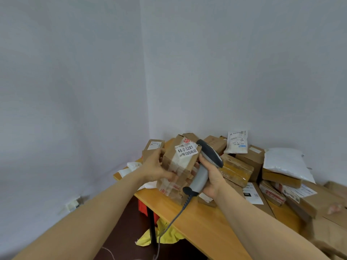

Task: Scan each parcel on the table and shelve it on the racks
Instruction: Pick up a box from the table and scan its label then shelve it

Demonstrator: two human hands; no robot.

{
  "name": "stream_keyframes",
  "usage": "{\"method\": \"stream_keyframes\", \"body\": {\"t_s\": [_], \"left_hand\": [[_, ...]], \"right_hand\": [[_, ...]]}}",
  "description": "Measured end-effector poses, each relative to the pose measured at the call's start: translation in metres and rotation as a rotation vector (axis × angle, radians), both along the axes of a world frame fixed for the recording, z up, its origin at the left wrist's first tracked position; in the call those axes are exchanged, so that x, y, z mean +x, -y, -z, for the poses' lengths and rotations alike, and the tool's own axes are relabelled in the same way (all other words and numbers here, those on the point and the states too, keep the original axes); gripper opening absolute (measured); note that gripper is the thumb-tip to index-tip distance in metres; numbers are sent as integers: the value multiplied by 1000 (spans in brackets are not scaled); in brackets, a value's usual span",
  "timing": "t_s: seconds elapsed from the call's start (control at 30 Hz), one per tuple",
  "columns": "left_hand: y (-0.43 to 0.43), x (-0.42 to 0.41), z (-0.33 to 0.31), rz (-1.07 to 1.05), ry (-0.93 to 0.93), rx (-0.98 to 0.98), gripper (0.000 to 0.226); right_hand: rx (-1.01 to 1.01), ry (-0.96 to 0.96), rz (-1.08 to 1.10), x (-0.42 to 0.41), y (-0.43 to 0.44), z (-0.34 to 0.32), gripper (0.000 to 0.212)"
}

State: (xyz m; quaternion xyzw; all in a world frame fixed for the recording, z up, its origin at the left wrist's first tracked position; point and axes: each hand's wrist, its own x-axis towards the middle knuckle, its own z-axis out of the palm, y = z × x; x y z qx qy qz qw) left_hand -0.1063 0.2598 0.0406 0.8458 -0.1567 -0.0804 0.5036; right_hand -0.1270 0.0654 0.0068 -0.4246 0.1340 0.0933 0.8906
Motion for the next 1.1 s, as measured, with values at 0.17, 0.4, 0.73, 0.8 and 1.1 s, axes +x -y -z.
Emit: {"method": "stream_keyframes", "body": {"t_s": [0.17, 0.4, 0.73, 0.8, 1.1], "left_hand": [[-8, 10, -14, 208, 83, 418, 140], [-18, 13, -12, 160, 199, 499, 137], [-85, 16, -11, -111, 342, 988, 121], [-94, 14, -10, -145, 327, 1023, 120], [-121, 1, 1, -218, 230, 1080, 120]], "right_hand": [[-35, 20, -86, -1, -4, 5, 48], [-166, 51, -3, 1, -8, 3, 62], [-566, 198, -451, -17, -18, -14, 17], [-616, 207, -491, -22, -25, -15, 15], [-749, 192, -506, -24, -42, -21, 21]]}}
